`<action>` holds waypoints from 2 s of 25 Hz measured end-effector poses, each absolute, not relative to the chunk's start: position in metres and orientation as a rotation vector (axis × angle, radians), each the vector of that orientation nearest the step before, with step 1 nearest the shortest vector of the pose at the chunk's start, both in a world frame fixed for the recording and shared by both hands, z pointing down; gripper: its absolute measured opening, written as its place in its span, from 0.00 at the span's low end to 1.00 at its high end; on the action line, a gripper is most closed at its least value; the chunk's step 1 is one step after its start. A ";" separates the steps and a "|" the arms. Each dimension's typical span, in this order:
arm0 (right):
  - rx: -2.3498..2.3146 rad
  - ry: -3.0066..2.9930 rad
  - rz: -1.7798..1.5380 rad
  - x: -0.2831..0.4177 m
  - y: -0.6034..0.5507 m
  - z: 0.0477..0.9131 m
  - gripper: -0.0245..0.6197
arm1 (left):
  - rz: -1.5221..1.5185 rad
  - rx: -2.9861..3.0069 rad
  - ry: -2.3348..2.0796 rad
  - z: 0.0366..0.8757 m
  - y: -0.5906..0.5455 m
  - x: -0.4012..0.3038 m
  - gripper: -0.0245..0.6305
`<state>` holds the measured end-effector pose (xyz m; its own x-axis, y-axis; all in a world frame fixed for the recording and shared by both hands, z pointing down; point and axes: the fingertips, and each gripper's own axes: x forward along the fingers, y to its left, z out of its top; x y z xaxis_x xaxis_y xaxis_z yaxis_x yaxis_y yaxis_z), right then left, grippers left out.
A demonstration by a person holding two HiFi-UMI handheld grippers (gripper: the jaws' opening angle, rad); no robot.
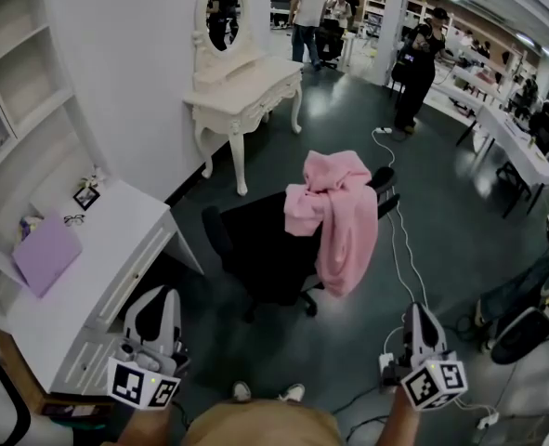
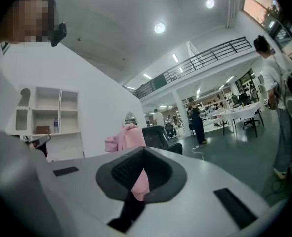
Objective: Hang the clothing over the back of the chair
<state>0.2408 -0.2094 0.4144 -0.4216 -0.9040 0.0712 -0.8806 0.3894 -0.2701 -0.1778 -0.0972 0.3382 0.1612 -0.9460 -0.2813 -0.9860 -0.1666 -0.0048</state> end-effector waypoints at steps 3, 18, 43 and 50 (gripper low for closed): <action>-1.635 2.534 -0.441 0.244 -0.199 0.422 0.04 | 0.315 -2.241 1.912 0.341 -0.090 -0.180 0.04; -1.657 2.548 -0.344 0.241 -0.182 0.407 0.04 | 0.340 -2.259 1.874 0.333 -0.087 -0.173 0.04; -1.616 2.588 -0.372 0.221 -0.182 0.416 0.04 | 0.316 -2.277 1.885 0.338 -0.084 -0.175 0.04; -1.602 2.581 -0.370 0.220 -0.184 0.413 0.04 | 0.315 -2.286 1.889 0.342 -0.087 -0.172 0.04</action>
